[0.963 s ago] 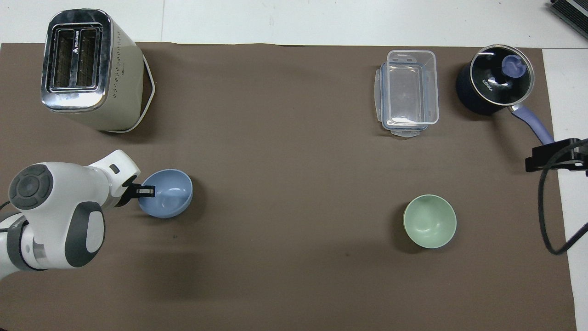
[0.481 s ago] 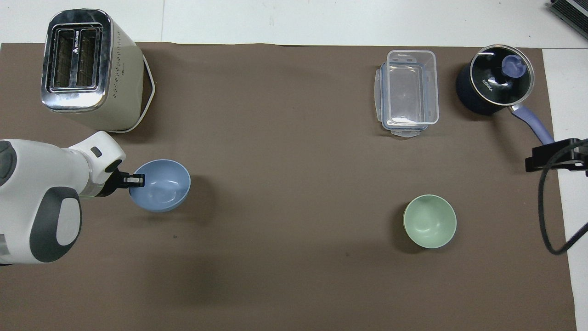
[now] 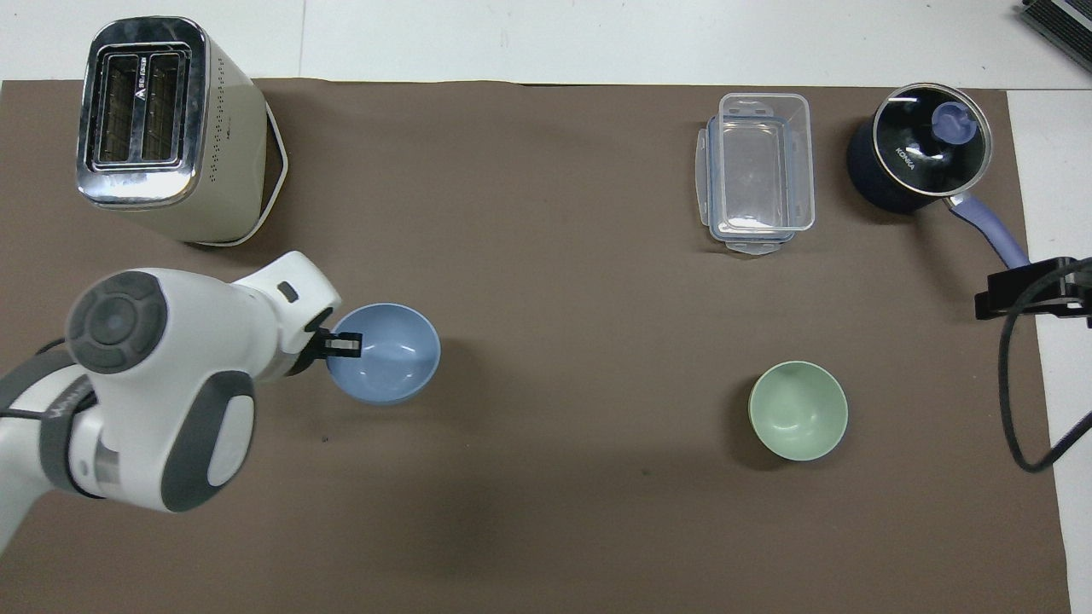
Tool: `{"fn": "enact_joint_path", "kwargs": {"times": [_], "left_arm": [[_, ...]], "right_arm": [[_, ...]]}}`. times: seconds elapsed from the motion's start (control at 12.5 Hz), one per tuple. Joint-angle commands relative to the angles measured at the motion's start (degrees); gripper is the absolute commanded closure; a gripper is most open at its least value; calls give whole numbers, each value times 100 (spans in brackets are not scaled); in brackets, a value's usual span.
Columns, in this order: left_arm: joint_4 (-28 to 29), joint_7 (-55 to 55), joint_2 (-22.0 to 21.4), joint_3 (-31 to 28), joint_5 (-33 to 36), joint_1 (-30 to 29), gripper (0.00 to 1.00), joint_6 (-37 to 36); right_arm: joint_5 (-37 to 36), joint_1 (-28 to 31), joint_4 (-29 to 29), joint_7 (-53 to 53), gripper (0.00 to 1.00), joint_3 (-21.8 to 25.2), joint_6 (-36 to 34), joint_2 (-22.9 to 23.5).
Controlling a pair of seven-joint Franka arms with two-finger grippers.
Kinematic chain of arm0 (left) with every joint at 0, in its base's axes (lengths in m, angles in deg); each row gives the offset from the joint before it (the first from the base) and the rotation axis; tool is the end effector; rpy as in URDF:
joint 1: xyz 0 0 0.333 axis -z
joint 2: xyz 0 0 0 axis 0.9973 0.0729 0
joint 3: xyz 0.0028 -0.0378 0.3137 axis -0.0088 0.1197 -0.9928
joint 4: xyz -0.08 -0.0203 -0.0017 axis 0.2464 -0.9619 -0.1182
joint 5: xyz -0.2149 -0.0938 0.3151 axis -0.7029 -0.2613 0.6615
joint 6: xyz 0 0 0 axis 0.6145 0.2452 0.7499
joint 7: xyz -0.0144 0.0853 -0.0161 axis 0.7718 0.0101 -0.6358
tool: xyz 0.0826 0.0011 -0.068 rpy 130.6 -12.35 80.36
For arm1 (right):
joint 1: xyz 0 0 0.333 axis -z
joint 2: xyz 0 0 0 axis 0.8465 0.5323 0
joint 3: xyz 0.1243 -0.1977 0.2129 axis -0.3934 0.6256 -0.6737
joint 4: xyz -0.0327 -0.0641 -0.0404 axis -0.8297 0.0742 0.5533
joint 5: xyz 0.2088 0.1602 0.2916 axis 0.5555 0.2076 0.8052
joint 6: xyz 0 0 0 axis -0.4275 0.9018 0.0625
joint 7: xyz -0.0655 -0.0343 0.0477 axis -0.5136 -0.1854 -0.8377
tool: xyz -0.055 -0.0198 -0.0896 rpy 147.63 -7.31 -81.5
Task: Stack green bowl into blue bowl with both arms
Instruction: 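Slide the blue bowl with the left gripper toward the green bowl, then withdraw the left gripper while the right gripper reaches the green bowl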
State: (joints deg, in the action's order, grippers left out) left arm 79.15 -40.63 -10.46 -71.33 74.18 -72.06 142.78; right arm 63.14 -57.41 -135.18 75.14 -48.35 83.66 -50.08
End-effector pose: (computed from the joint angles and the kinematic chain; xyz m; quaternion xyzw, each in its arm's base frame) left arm 0.4871 -0.2039 0.4172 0.9958 -0.0707 0.0322 0.0484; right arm 0.5226 -0.0047 0.6789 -0.9987 0.0497 0.0133 0.0020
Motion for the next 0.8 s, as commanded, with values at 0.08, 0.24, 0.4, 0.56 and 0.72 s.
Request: {"fn": "enact_joint_path", "kwargs": {"times": [0.08,0.24,0.4,0.56,0.72], "left_arm": [[225,-726,171,-74,-91,951,100,699],[426,-902,312,-74,-91,1382,100,1189],[603,-1148,600,-82,-91,1804,100,1866],[629,-1132,874,-82,-91,1981,97,2254],[559,-1026,901,-100,-82,1956,0,2239]], "right_arm": [[-11,80,-409,26,0,4,146,-284],[-11,80,-454,26,0,13,190,-302],[-11,80,-471,34,0,21,217,-310],[-11,80,-559,43,0,21,234,-363],[-11,89,-594,43,0,21,235,-381]]}}
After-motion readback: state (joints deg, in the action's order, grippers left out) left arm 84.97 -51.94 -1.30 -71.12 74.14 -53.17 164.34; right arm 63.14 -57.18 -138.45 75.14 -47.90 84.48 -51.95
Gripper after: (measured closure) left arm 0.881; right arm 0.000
